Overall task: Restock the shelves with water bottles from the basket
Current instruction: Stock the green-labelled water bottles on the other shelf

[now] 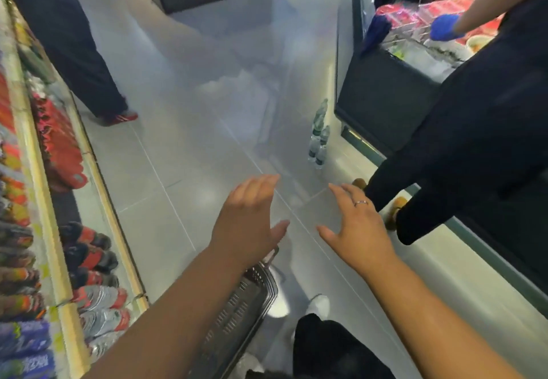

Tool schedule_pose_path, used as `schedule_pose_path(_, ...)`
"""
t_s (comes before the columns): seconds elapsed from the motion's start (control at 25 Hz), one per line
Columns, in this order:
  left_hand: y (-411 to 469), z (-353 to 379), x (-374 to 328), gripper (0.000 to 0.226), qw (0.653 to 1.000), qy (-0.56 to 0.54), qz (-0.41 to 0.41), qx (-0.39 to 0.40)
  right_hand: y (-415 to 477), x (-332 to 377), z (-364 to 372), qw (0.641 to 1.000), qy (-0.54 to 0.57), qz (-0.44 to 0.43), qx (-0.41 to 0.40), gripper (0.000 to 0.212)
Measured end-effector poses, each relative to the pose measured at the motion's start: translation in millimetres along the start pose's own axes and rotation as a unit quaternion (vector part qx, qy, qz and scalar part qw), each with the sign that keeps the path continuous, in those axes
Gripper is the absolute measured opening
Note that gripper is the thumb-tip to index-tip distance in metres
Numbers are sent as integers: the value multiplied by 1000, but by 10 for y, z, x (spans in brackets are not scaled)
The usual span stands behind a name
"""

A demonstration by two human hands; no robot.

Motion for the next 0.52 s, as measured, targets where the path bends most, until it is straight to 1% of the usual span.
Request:
schedule_pose_path(0.08, 197, 38, -157, 77, 1000, 5, 21, 4, 87, -158, -90, 1000, -2, 24, -7, 81)
schedule_pose_path(0.24, 729, 307, -378, 77, 999, -2, 34, 11, 444, -607, -207, 998, 13, 66, -11, 79)
schedule_pose_path(0.44, 1616, 641, -771, 76, 998, -49, 5, 32, 1134, -1239, -420, 996, 60, 69, 10, 78)
schedule_pose_path(0.52, 1977, 741, -907, 75, 999, -37, 6, 28, 1418, -1411, -526, 995, 76, 62, 32, 77)
Point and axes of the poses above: each hand's wrist, its own y-axis towards the middle knuckle, its own z-axis out of the palm, x = y × z, the point moved 5 cm from there along y, towards the middle knuckle, and after that the axes turned 8 degrees about -z, right-handed, at the moved point
